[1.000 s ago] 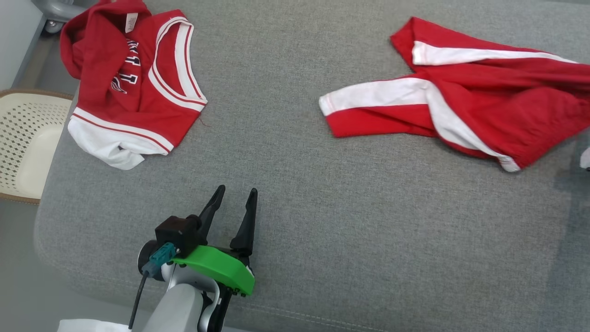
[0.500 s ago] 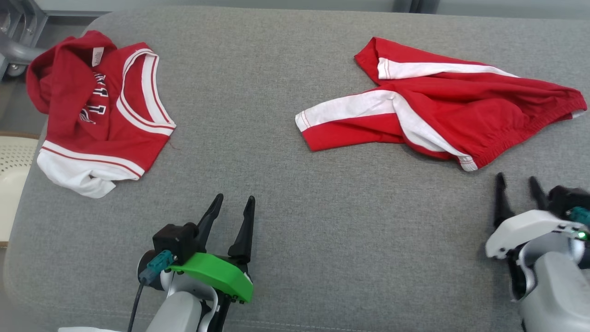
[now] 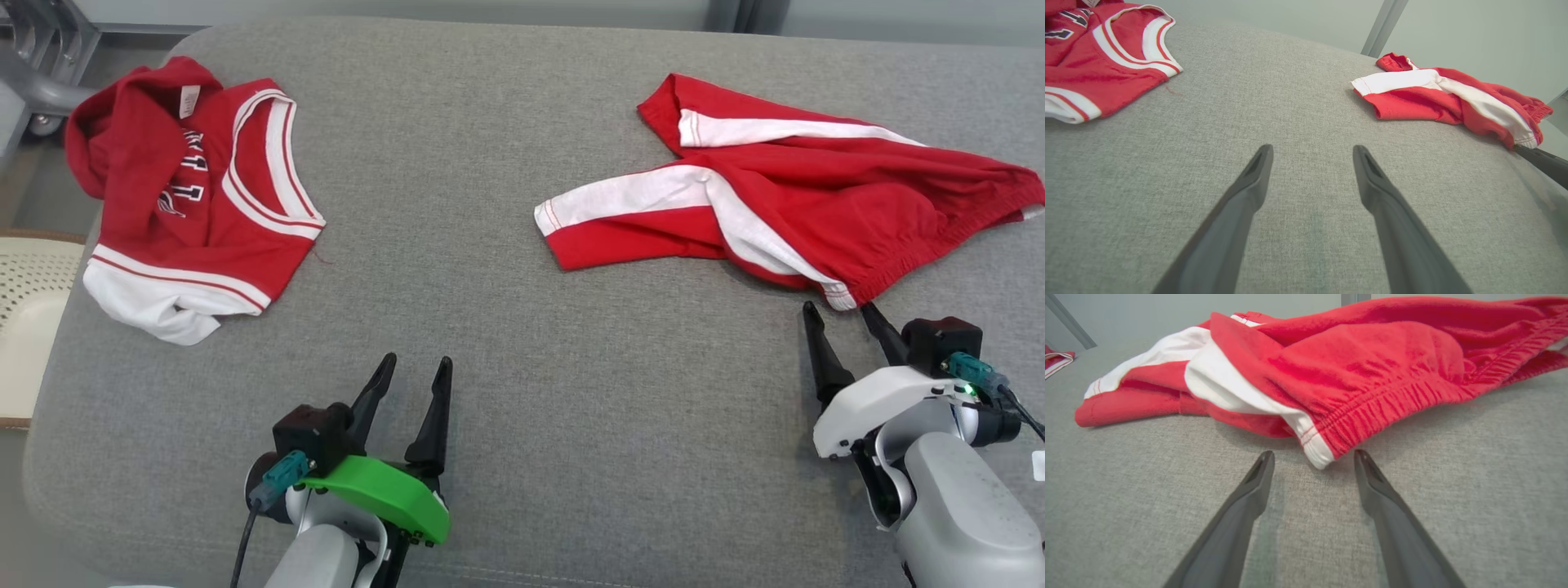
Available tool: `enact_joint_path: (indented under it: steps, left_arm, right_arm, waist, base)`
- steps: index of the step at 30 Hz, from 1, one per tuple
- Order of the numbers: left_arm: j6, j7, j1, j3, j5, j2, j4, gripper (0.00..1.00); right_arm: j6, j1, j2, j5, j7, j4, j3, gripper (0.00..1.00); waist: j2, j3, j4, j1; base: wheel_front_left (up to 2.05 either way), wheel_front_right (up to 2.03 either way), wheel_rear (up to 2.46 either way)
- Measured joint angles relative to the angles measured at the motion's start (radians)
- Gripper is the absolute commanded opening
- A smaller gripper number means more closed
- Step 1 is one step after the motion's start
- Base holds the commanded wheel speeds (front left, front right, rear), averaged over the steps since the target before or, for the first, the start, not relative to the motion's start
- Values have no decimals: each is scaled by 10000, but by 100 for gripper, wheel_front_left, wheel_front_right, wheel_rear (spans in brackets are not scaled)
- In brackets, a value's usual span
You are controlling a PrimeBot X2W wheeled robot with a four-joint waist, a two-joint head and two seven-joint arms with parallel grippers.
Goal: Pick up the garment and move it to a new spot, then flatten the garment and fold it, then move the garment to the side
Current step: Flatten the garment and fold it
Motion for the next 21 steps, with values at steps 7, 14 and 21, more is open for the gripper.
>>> enact_joint_path:
  steps: [7, 14, 21]
  left_arm:
    - [0, 2, 140, 100, -17, -4, 4, 100]
    - [0, 0, 453, 272, 10, 0, 15, 100]
    - [0, 2, 503, 190, -29, -6, -15, 100]
  right_arm:
    - [-2, -314, -178, 205, -4, 341, 924, 0]
    - [-2, -11, -915, 1664, -2, -441, 2355, 0]
    - [2, 517, -2834, 4337, 8, -1891, 4456, 0]
  waist:
    - [0, 114, 382, 0]
    - [0, 19, 78, 0]
    - [0, -249, -875, 0]
  base:
    - [0, 0, 0]
    - [0, 0, 0]
    - [0, 0, 0]
